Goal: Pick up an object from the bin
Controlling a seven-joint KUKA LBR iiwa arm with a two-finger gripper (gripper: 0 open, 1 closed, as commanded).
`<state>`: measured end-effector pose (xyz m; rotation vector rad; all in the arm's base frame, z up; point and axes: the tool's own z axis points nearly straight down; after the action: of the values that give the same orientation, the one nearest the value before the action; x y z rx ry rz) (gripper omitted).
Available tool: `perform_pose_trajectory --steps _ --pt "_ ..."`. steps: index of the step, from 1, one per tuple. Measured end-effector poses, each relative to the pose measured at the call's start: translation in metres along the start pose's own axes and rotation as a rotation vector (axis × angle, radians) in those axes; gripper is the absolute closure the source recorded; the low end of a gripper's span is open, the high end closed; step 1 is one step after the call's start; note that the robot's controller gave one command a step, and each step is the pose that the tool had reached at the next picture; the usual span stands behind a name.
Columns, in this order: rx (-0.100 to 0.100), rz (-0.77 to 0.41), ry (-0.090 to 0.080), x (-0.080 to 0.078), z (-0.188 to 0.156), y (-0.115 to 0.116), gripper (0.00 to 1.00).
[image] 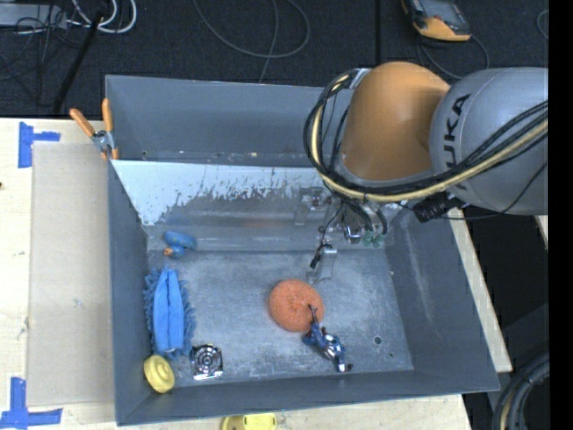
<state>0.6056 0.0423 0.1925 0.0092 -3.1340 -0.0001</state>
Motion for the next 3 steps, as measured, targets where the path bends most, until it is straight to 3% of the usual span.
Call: perform_pose_trajectory --steps 1,2,3 --pt "-0.001 0.001 -0.007 -0.001 -0.005 0.000 0.00" --pt "-0.001 -0.004 -0.015 0.022 0.036 -0.020 0.00" --pt "0.000 -0.040 -0.009 0.046 0.101 -0.020 0.00"
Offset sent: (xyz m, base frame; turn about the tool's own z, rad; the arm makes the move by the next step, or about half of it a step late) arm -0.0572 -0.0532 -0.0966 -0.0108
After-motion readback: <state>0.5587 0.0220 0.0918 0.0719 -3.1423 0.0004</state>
